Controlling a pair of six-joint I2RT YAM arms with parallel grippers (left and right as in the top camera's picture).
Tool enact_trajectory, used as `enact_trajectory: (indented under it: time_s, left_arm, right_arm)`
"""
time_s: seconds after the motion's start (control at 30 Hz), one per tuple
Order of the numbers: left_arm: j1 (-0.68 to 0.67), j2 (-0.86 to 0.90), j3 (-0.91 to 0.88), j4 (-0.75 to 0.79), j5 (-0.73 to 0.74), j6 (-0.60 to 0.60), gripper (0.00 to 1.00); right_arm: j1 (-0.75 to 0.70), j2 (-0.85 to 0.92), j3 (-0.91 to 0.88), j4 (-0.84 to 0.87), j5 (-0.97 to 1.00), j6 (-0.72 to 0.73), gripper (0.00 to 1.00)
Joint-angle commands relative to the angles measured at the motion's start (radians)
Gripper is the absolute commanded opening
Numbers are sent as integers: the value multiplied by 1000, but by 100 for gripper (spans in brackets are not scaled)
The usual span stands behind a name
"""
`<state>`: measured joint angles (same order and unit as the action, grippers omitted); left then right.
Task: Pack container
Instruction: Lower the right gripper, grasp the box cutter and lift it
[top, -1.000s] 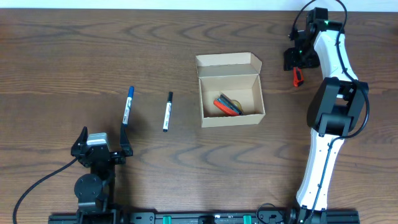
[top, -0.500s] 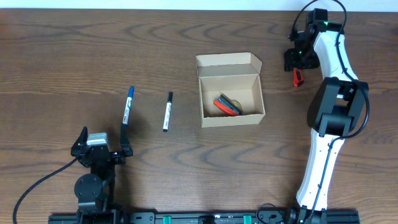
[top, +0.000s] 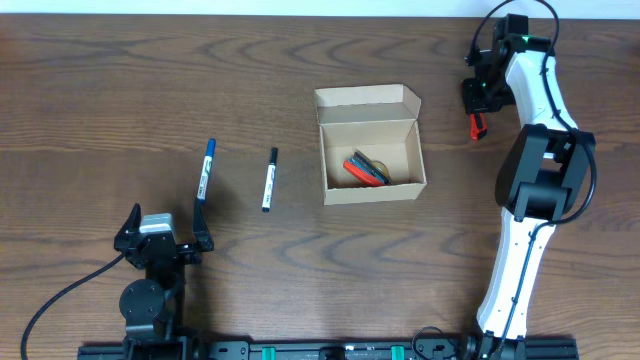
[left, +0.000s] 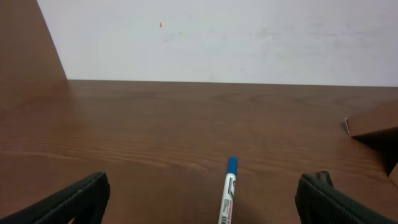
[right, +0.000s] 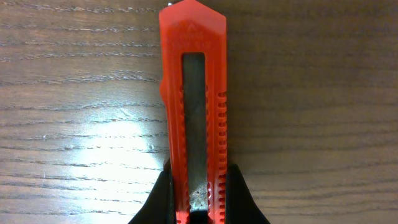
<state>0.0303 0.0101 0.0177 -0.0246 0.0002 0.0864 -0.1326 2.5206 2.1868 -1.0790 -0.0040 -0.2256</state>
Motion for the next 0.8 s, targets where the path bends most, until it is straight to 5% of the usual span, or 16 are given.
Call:
enact_trajectory:
  time_s: [0.0, 0.2, 0.57, 0.77]
  left_arm:
    - [4, -6, -13, -52, 17, 11, 95]
    - [4, -6, -13, -52, 17, 11, 95]
    - [4, -6, -13, -52, 17, 11, 95]
    - [4, -6, -13, -52, 17, 11, 95]
  right_arm:
    - [6, 31, -21, -12, -44, 24, 1]
    - [8, 4, 87, -49, -153, 39, 1]
    - [15, -108, 560, -247, -271, 53, 1]
    - [62, -251, 600, -311, -371, 30, 1]
